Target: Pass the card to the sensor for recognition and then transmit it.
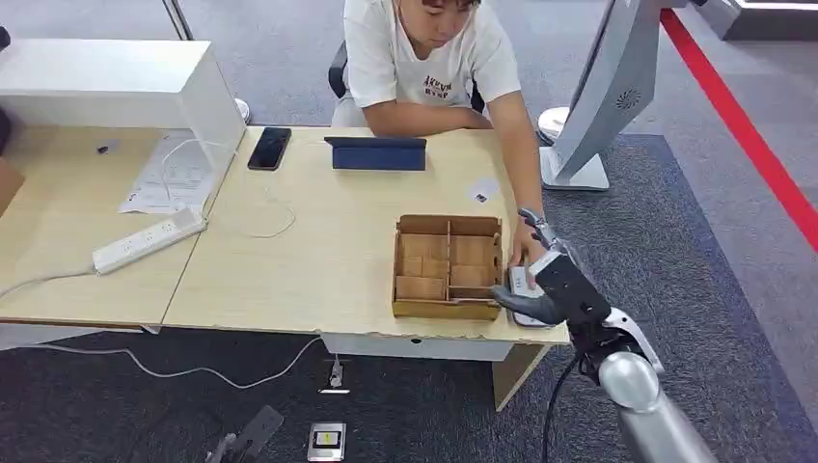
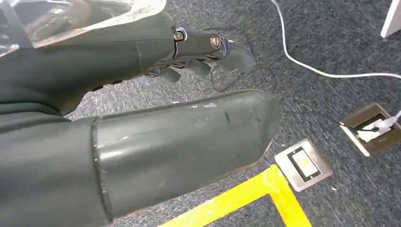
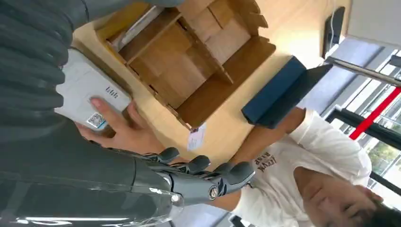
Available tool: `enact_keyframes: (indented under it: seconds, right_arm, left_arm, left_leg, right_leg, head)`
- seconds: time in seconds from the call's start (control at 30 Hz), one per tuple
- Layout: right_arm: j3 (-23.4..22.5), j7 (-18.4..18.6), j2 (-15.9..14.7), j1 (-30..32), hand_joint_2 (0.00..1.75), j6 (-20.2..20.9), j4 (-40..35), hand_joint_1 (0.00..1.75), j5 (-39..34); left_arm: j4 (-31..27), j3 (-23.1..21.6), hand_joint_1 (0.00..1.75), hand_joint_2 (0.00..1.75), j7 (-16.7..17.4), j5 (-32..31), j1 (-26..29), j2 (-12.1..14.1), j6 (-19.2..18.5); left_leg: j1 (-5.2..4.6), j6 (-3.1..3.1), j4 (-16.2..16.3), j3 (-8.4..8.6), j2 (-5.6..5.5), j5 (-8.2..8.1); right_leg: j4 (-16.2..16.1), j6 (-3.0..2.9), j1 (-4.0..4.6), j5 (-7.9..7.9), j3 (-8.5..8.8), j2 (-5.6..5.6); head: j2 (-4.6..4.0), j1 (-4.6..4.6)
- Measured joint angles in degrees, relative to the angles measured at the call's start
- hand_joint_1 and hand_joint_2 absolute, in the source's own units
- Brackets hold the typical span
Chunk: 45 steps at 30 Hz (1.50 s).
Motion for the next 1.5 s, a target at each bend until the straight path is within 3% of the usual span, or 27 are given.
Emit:
enact_keyframes:
  seconds: [0.2,0.47,0.9,1.13,1.27,1.5]
  right_arm:
    - [4.0,0.9,-1.6,0.9,1.75,0.5,-6.6,0.00,14.0]
    - [7.6,1.0,-2.6,0.9,1.75,0.5,-10.2,0.00,18.4]
    - [12.0,2.4,-2.5,-2.3,1.75,0.2,-8.0,0.00,38.2]
    - [13.6,2.5,-2.5,-3.8,1.75,-0.1,-5.5,0.00,40.3]
    - [14.3,5.4,-1.7,-4.1,1.75,-4.7,-3.5,0.00,45.3]
    - [14.6,8.6,-0.1,-3.2,1.75,-9.5,0.5,0.00,47.1]
  left_arm:
    - [0.0,0.3,0.00,0.00,-0.3,0.7,0.1,0.0,0.3]
    - [0.0,0.5,0.00,0.00,-0.7,1.2,0.2,0.0,0.3]
    - [0.0,2.6,0.00,0.00,-1.9,3.2,1.8,0.0,0.4]
    - [0.0,3.1,0.00,0.00,-1.8,3.3,1.9,-0.1,0.3]
    - [0.0,3.1,0.00,0.00,-1.0,2.6,1.9,-0.1,-0.7]
    - [0.0,3.1,0.00,0.00,0.0,1.9,1.6,0.1,-1.1]
  left_leg:
    - [0.00,0.00,0.0,0.00,0.01,0.00]
    - [0.00,0.00,0.0,-0.02,0.00,0.00]
    - [0.00,0.00,0.0,-0.02,0.01,0.00]
    - [0.00,0.00,0.0,-0.02,0.00,0.00]
    - [0.00,0.00,0.0,-0.01,0.00,0.00]
    - [0.01,0.00,0.0,-0.01,0.00,0.00]
  right_leg:
    - [0.0,0.00,0.00,0.00,0.01,0.00]
    - [0.0,0.00,0.00,0.00,0.02,0.00]
    - [0.0,0.00,0.00,0.00,0.02,0.00]
    - [0.0,0.00,0.00,0.00,0.02,0.00]
    - [0.0,0.00,0.00,-0.01,0.02,0.00]
    - [0.0,0.00,0.01,-0.01,0.01,0.00]
  head:
    - [0.00,0.00]
    - [0.00,0.00]
    - [0.00,0.00]
    - [0.00,0.02]
    - [0.00,0.02]
    - [0.00,0.00]
